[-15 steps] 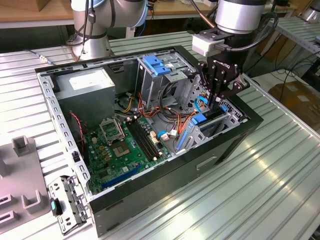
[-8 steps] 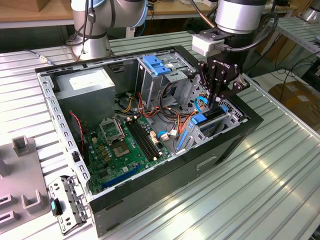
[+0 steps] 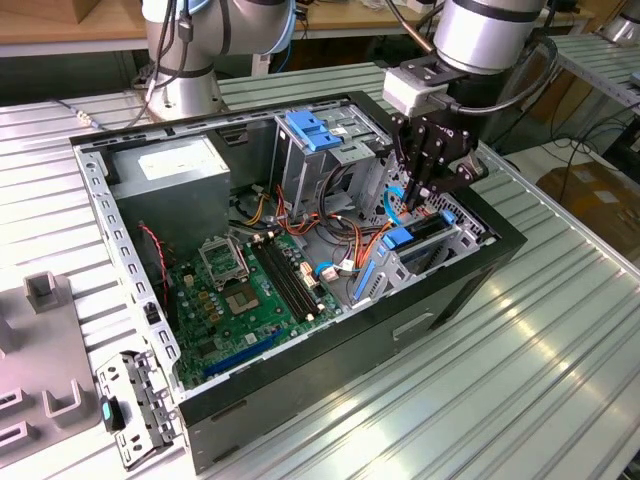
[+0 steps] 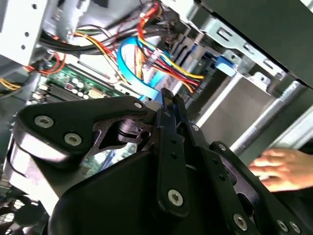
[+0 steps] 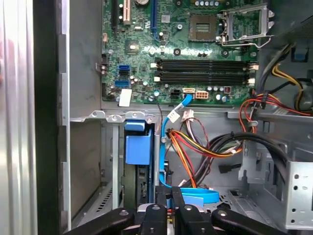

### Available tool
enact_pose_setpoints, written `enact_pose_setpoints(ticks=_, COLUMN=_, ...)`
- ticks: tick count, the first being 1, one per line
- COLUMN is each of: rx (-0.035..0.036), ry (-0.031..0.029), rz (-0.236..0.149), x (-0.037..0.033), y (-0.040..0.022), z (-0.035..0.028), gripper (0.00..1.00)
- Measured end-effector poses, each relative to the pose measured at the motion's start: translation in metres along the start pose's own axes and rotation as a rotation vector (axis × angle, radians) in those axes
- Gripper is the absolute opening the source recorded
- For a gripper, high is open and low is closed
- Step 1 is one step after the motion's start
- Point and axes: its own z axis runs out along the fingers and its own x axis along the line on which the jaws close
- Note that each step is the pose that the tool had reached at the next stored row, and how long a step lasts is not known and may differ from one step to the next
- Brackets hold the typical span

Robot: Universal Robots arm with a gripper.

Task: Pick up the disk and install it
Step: 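Insert the second disk wire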

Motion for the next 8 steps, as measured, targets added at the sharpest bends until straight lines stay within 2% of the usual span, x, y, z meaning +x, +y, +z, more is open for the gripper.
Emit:
enact_pose_setpoints(ticks=1, rx=0.0006, ry=-0.0101, rz=0.001, x=0.0011, y=0.0002, z=0.0, gripper=0.16)
enact_pose_setpoints(ticks=2, rx=0.0014, ry=-0.0266, rz=0.002, x=0.0051, y=0.0003, z=0.0002, gripper=0.16)
enact_pose_setpoints(ticks=3, rx=0.0015, ry=-0.0314, rz=0.002, x=0.0106, y=0.0004, z=0.0004, gripper=0.16)
enact_pose_setpoints(ticks=5, rx=0.0015, ry=-0.0335, rz=0.002, x=0.0201, y=0.0007, z=0.0008, gripper=0.16)
enact_pose_setpoints(ticks=7, rx=0.0015, ry=-0.0338, rz=0.002, x=0.0261, y=0.0009, z=0.0012, gripper=0.16)
enact_pose_setpoints(ticks=8, rx=0.0023, ry=-0.0341, rz=0.002, x=0.0266, y=0.0009, z=0.0013, gripper=0.16)
